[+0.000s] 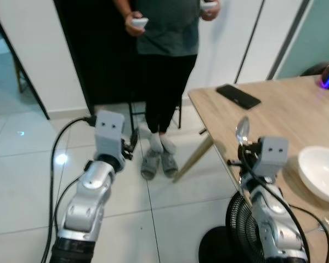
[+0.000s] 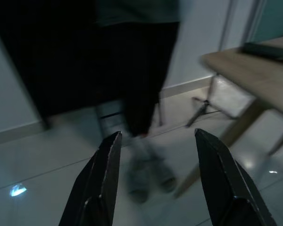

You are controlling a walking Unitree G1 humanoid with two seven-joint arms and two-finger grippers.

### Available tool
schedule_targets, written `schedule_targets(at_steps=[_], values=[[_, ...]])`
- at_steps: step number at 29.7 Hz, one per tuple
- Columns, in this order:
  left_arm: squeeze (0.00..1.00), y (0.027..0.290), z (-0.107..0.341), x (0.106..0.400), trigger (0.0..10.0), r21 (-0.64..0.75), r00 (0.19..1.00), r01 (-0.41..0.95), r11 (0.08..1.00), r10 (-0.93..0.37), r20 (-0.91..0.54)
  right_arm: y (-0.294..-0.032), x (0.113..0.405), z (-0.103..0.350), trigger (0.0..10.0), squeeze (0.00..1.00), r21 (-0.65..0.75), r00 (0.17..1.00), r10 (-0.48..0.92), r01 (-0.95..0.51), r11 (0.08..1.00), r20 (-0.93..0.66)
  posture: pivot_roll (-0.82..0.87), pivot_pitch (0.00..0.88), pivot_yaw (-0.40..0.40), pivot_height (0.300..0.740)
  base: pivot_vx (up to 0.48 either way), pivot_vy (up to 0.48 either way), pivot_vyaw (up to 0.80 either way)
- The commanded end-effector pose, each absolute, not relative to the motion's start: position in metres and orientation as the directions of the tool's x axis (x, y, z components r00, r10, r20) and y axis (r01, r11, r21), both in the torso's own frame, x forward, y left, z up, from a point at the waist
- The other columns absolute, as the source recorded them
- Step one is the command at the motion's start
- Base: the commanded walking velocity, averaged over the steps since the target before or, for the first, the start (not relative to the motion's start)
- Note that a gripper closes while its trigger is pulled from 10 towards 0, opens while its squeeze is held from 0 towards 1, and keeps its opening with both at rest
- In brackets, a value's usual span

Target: Setting the table

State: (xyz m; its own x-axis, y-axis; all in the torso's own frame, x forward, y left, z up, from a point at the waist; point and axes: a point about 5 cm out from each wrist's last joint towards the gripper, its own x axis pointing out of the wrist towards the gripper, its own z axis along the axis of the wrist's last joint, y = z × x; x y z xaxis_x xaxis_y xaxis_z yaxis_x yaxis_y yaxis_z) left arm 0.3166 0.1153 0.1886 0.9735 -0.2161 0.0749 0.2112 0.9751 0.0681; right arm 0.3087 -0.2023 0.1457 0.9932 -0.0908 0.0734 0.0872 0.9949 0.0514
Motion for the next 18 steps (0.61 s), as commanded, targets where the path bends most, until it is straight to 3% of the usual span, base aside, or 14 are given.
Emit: schedule_targets(at_steps=[1,18], values=[[0.00,0.1209,0.1831,0.3163,10.0,0.077,0.980,0.189,0.979,-0.193,0.055,-0.1993,0.3068,0.1414,10.0,0.00,0.048,0.995,-0.083,0.080,0.996,0.061,-0.07,0.000,0.040,0.740,0.000,0.000,0.80],[0.00,0.1219,0.1795,0.3152,10.0,0.079,0.981,0.185,0.979,-0.189,0.042,-0.1972,0.3065,0.1402,10.0,0.00,0.037,0.996,-0.068,0.066,0.997,0.058,-0.06,0.000,0.037,0.740,0.000,0.000,0.80]])
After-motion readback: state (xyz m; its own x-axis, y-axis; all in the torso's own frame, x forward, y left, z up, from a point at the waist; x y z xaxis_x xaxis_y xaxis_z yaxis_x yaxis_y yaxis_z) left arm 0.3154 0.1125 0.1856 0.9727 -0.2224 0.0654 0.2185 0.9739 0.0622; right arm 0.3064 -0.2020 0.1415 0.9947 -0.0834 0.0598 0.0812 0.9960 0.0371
